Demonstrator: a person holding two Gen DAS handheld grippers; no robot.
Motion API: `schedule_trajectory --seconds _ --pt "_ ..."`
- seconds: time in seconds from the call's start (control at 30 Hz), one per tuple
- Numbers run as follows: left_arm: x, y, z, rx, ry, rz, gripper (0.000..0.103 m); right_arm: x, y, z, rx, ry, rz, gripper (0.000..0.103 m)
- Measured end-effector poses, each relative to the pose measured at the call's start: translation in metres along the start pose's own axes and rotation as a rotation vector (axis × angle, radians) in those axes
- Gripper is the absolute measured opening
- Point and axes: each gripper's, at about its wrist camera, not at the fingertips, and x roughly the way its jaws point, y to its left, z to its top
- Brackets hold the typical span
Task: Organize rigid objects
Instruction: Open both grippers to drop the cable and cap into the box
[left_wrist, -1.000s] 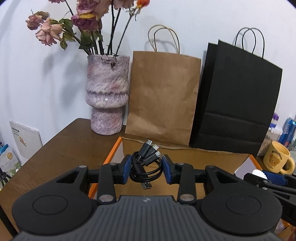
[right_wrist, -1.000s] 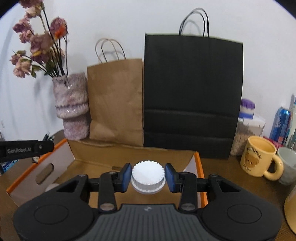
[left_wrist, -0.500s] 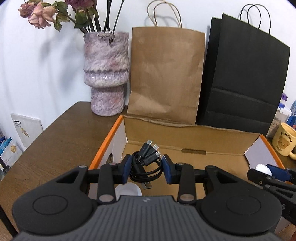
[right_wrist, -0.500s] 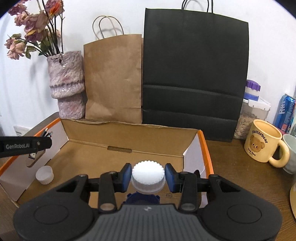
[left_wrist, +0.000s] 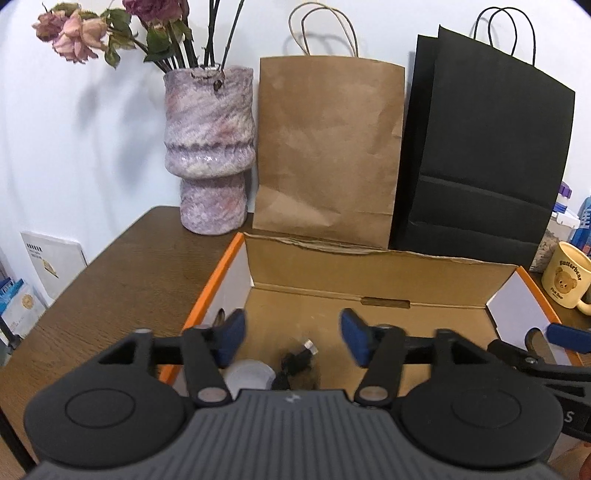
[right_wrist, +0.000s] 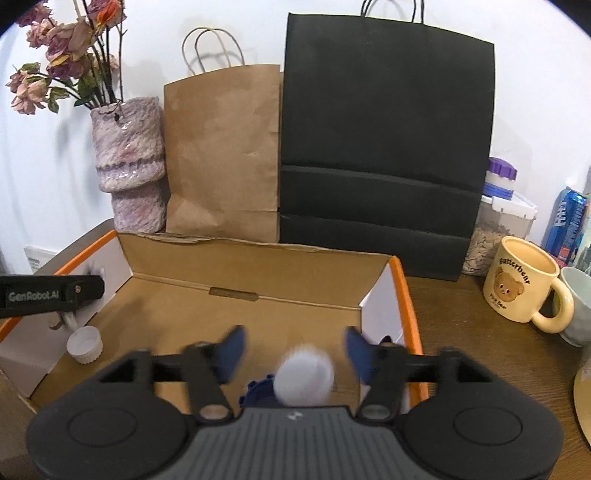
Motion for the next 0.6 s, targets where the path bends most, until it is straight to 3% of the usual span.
schedule_trajectory --seconds 0.03,0.13,0.6 --pt "-0.0009 -0.0004 0.0006 0.001 -0.003 0.007 0.093 -0.0004 -0.0006 0.0003 0.002 -0.002 0.0 0.08" --pt "-0.0049 -0.0012 0.0022 0.003 -0.024 0.004 0.103 -0.0012 -0.0023 0.0012 0.01 -0.009 -0.009 0.102" --pt "-0.0102 -0.0016 0.0026 0.008 -0.039 0.007 0.103 -0.0048 -0.0007 0.0026 -0.002 -0.008 -0.031 0.103"
